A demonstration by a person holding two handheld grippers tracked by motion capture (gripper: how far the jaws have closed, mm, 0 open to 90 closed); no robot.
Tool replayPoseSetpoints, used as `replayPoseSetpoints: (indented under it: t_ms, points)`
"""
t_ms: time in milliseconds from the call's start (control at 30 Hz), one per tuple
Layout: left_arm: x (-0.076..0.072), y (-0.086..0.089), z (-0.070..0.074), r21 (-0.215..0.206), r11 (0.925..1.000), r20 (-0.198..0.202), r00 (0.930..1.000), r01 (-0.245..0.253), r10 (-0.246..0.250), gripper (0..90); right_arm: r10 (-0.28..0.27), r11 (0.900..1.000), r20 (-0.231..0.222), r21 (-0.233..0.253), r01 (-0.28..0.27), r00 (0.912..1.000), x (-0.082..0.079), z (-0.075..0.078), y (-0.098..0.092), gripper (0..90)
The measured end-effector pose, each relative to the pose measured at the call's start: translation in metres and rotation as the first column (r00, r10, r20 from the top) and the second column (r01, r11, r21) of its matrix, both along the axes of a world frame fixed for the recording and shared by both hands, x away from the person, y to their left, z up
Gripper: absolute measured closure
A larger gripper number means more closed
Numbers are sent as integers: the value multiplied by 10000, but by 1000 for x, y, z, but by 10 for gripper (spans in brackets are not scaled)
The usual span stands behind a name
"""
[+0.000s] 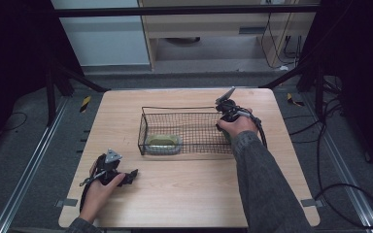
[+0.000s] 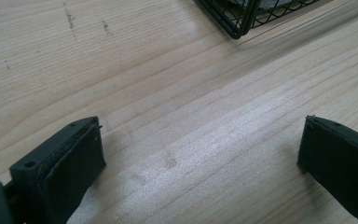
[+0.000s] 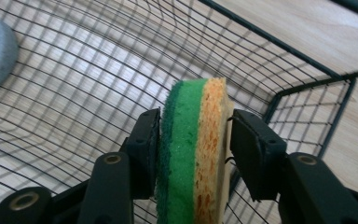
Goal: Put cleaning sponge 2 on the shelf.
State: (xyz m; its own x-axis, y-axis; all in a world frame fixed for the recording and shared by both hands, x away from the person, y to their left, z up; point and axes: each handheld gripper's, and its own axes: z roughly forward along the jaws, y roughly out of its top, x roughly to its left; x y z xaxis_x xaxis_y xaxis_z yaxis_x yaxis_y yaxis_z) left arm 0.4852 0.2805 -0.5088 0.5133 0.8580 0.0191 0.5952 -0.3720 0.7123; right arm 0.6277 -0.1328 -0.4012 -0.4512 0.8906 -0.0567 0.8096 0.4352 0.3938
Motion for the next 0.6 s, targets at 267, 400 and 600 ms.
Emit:
replayPoseSetpoints:
  t_ms: [267, 400, 600]
  points:
    - [0, 0, 0, 10, 10000, -7, 10000, 26, -26, 0, 56, 9999, 12, 146, -56, 10000, 2, 4, 13, 483]
    - [0, 0, 0, 7, 10000, -13, 10000, 41, -41, 0, -27, 9998, -34, 205, 28, 10000, 4, 4, 17, 441]
    - [0, 0, 0, -4, 10000, -19, 10000, 44, -44, 0, -63, 9994, 34, 344, 61, 10000, 5, 4, 22, 392]
